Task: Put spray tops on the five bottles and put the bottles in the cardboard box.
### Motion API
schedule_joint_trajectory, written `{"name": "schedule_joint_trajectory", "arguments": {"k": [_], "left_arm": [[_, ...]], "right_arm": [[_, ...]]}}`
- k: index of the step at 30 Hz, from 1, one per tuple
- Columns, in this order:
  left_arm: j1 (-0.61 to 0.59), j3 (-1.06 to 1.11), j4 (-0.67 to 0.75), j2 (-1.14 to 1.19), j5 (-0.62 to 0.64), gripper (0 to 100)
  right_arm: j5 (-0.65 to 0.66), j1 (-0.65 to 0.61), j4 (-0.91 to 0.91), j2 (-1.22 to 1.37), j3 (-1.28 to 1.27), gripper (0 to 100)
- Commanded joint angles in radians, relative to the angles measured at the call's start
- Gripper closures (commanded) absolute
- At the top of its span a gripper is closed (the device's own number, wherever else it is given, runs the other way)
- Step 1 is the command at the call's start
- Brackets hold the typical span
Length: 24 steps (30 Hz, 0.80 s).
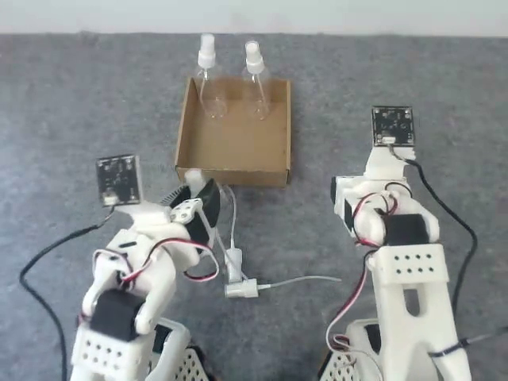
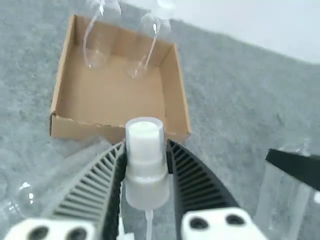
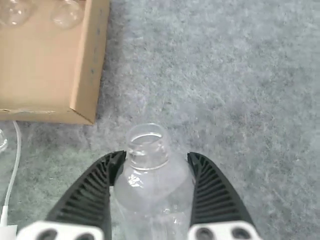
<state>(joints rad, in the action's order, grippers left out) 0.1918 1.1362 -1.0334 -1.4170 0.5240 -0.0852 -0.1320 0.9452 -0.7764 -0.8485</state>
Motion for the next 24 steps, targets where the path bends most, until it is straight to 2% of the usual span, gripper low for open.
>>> {"name": "schedule_joint_trajectory", "arguments": {"k": [1, 11, 24], "left_arm": [[-0.006, 0.018, 0.031, -0.118, 0.006, 99], [-0.008, 0.13, 0.032, -0.402, 0.006, 99], [-0.061, 0.139, 0.077, -0.402, 0.008, 99]], "right_arm": [[-0.002, -0.031, -0.021, -0.074, 0.009, 98.9], [0.0, -0.082, -0.035, -0.151, -0.051, 98.9], [0.0, -0.127, -0.045, -0.257, -0.112, 98.9]]}}
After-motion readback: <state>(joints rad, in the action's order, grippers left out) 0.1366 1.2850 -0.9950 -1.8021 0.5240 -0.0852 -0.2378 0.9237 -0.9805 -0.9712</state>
